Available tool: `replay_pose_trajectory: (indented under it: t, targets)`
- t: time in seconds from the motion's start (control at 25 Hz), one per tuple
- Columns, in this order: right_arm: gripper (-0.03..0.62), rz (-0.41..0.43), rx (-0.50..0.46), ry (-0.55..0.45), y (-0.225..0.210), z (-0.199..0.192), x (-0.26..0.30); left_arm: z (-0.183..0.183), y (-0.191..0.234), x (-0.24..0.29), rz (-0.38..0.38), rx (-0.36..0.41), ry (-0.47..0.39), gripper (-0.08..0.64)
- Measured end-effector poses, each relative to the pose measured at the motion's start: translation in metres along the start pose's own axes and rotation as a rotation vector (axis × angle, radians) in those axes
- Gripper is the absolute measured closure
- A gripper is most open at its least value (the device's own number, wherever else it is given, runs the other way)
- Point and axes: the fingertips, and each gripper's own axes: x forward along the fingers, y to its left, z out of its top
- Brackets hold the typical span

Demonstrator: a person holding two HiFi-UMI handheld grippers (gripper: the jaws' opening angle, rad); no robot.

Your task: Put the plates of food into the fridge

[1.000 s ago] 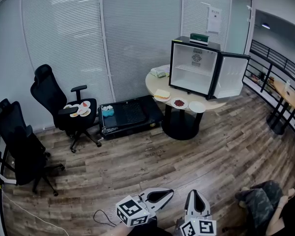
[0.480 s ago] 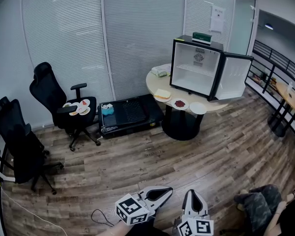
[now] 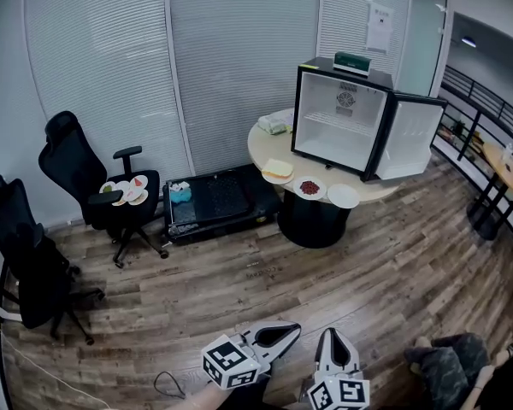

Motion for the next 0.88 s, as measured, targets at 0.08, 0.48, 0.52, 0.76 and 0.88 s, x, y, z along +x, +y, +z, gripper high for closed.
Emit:
replay_pose_trajectory:
  t: [0.08,0.48,0.52,0.76,0.88]
  targets:
    - [0.586,0.000,-0.002,-0.002,-0.004,0.008,0.018,0.008,0.016,0.011,0.001,-0.008,-0.001,0.555]
    - [0.586,-0.021,-0.002,-0.006,-0.024,0.037,0.120,0.050,0.101,0.065,-0.015,-0.003,-0.006,0.555]
    - [0.586,-0.022,-0.003,-0.007,-0.025,0.040,0.130,0.054,0.109,0.069,-0.018,-0.002,-0.008,0.555]
    - [0.586,-0.036,0.007,-0.008,-0.033,0.042,0.176,0.064,0.151,0.091,-0.035,-0.004,0.002,0.555]
    - [0.586,-0.050,0.012,-0.011,-0.040,0.039,0.196,0.064,0.168,0.100,-0.048,-0.005,0.011,0.555]
